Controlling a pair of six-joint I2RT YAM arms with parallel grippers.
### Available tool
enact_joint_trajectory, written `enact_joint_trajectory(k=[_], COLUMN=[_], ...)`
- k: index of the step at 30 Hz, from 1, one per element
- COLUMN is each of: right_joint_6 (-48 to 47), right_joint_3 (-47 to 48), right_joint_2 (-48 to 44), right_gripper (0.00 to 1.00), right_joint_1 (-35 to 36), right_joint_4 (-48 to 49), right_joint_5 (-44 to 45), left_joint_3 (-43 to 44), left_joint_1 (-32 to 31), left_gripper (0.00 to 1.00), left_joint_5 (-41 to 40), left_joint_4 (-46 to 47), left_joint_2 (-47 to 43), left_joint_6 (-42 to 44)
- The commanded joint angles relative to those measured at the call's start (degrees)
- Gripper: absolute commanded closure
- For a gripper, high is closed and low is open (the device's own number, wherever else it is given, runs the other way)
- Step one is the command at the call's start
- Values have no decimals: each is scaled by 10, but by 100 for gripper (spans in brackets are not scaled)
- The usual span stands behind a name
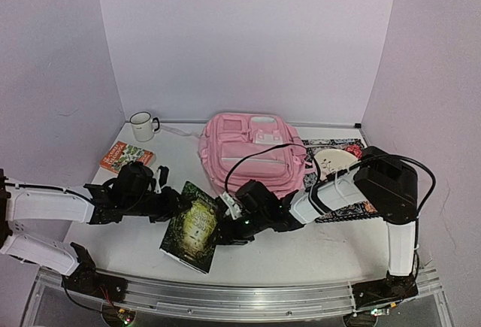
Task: Pack the student bag
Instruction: Grab the student bag from the center of the board, then pick up the largest pocket of the bag from the student bag.
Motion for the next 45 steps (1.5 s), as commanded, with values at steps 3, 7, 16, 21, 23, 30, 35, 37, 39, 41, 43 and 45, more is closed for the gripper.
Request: enact_joint_trajectory(k=[3,7,16,21,23,30,35,37,39,41,43,45], right_joint_6=[-2,-5,-30,-81,-111,-296,-451,-498,-535,-570,-591,-610], right_joint_3=[36,34,25,25,28,93,141,143,137,132,132,132], right_joint_2=[-19,-20,-39,-75,-95,-148,-143,-140,-141,-141,-136,-133], right_gripper=[61,61,60,52,48,40,36,36,35,35,35,36], right_joint_1=[-18,-17,-19,-19,-21,-61,-81,-92,-99,-103,-104,-105], right_joint_4=[149,150,147,104,76,-144,-283,-312,-327,-337,-353,-361], right_joint_5=[28,29,38,60,78,185,320,358,372,375,367,347], left_joint_3=[-14,-11,-8,-15,-15,-32,-41,-39,-38,-37,-36,-35], left_joint_1=[-25,-24,-21,-11,-6,10,47,66,78,86,98,107], left_gripper=[67,67,92,100,100,100,100,100,100,100,100,100], left_joint_5=[161,161,91,40,23,4,15,26,29,32,42,53], left_joint_4=[-62,-59,-74,-87,-83,5,47,53,62,64,66,70], left_joint_2=[61,64,-47,-121,-145,-152,-120,-110,-104,-98,-85,-70], left_joint_6=[19,23,-7,-25,-31,-71,-90,-90,-87,-83,-82,-81])
